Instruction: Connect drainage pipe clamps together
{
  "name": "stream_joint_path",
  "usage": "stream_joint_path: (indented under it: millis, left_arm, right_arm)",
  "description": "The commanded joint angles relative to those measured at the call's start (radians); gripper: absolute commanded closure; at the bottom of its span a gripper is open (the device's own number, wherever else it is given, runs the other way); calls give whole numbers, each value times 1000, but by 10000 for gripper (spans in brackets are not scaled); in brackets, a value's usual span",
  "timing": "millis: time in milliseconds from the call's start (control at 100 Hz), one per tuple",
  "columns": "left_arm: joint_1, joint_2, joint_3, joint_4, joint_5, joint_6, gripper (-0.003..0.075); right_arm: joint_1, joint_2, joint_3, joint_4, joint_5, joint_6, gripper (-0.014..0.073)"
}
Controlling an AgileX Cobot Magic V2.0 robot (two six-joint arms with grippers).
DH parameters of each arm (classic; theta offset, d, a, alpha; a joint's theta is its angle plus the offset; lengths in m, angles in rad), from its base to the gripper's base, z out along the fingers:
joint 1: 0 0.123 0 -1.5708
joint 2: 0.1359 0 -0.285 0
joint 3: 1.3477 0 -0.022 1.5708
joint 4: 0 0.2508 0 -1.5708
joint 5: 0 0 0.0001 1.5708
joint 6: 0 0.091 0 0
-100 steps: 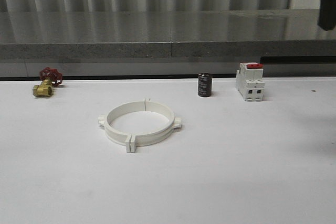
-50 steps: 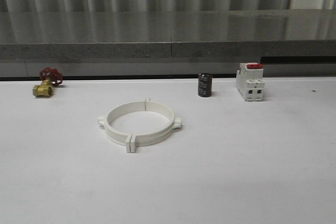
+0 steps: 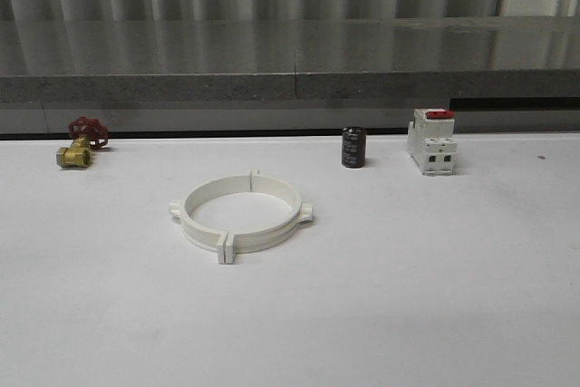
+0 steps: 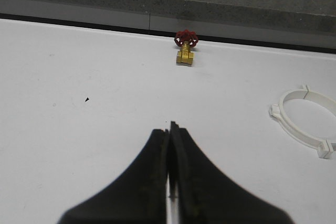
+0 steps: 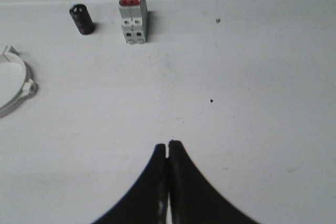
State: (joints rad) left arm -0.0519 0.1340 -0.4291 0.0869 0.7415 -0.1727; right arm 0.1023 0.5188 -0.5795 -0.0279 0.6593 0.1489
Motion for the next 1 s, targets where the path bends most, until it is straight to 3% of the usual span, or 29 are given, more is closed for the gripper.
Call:
stream_joint_path:
  millis: [0, 230, 450, 770, 990]
  left_arm:
    - [2, 12, -24, -6, -75, -1, 741]
    - [2, 12, -24, -6, -75, -1, 741]
    - [2, 12, -24, -6, -75, -1, 741]
    - [2, 12, -24, -6, -75, -1, 741]
    - [2, 12, -24, -6, -78, -1, 741]
  right_arm:
    - [-8, -91, 15, -13, -95, -13, 660]
    - [-8, -334, 112, -88, -100, -13, 660]
    - [-8, -422, 154, -109, -133, -13, 660]
    - [-15, -504, 404, -151, -525, 7, 660]
    - [-133, -550, 595, -57, -778, 7, 660]
